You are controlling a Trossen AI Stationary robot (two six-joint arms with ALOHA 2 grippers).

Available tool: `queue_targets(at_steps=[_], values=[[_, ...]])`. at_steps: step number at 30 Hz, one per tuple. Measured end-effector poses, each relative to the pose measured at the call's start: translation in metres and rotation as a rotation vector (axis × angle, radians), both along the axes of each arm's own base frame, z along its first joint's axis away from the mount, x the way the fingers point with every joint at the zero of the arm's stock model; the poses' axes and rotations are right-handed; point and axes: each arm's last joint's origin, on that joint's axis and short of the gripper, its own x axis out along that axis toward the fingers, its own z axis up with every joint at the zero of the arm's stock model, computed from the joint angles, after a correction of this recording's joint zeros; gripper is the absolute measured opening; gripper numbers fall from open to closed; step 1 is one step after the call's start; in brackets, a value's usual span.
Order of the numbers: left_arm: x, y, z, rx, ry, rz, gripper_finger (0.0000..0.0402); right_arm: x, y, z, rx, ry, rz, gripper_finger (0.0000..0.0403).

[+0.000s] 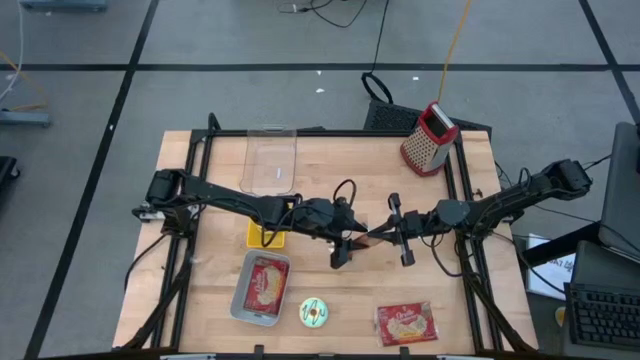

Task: Pick & Place Food Item
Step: Put the left red popcorn bag into the white bin

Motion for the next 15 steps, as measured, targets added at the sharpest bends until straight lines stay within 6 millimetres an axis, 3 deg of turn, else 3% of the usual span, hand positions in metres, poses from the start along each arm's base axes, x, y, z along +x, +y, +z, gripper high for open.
queue_targets(at_steps=[3,6,15], values=[[0.0000,0.0006,-0.0011,0.009,0.006,-0.001,0.0209,0.0000,0.0000,-0.0002,0.000,0.002,0.000,0.0000],[0.0006,0.0006,0.0008,0.007,-0.014,-0.001,0.0180,0.0000,0.0000,-0.0002,-0.001,0.002,0.000,0.0000],[0.0026,0.0057,0.0049,-0.003,-0.057,-0.025,0.0017,0.0000,0.0001,-0.0004,0.002,0.005,0.001,0.0000]])
